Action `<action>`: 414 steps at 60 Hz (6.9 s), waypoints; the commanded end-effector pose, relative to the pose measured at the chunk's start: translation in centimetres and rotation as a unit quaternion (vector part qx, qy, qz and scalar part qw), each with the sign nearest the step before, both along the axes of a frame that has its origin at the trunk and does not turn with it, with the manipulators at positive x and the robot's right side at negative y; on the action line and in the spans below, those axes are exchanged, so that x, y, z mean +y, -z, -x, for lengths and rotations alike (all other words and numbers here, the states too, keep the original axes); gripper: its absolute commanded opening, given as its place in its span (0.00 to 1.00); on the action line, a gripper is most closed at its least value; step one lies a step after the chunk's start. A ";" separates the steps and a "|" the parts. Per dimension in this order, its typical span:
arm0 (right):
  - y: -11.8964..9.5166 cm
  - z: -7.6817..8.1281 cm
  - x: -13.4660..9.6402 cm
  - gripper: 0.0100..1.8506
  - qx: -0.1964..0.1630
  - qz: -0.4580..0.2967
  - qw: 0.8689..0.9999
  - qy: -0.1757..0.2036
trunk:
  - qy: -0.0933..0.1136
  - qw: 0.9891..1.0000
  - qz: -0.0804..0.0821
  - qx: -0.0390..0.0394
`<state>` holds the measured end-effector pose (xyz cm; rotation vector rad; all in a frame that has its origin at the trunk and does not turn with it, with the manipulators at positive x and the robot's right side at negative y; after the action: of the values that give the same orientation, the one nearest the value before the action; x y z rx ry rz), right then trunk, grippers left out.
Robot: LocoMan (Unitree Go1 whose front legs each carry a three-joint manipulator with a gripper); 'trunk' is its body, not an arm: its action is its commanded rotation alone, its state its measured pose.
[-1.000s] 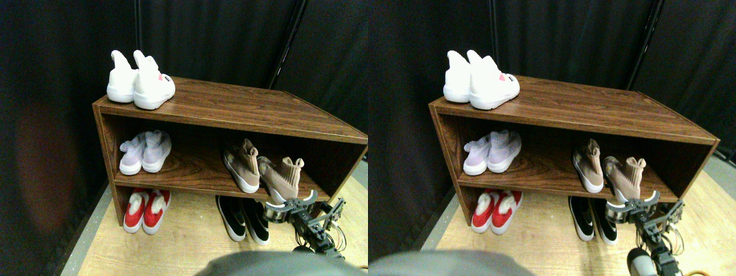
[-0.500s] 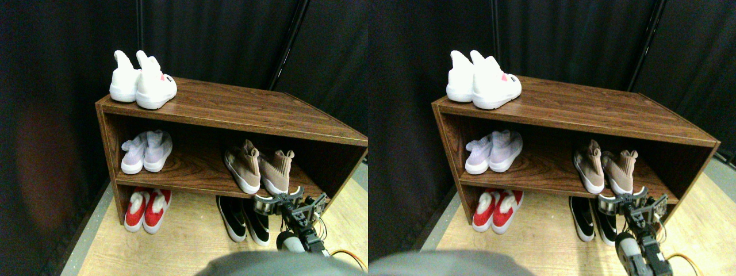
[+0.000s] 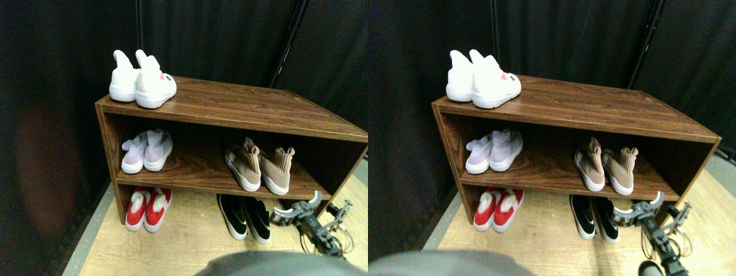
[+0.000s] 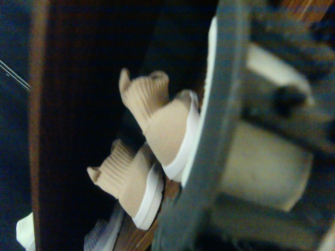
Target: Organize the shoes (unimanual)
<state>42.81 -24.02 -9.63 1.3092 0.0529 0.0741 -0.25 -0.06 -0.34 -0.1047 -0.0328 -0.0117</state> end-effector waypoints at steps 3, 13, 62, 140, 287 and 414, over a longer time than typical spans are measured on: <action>-1.6 1.8 -0.2 0.79 -0.040 0.013 0.999 -0.006 | 0.000 1.000 -0.002 0.006; -2.1 2.8 -2.1 0.75 -0.056 0.045 0.997 0.021 | 0.000 1.000 -0.002 0.006; -2.2 -5.4 -8.4 0.03 -0.025 0.104 0.982 0.155 | -0.008 1.000 0.002 -0.004; 0.4 -8.0 -1.8 0.03 0.067 0.049 0.990 0.112 | -0.030 0.999 0.025 -0.008; 9.0 -0.5 -7.4 0.03 0.062 0.005 0.995 0.082 | -0.013 0.999 -0.001 0.042; 11.8 -5.6 -5.4 0.03 0.133 -0.021 0.987 0.091 | -0.030 0.999 0.015 0.023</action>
<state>48.54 -29.09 -22.67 1.3797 0.2195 -0.2980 -0.12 -0.24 -0.17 -0.1309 0.0181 0.0537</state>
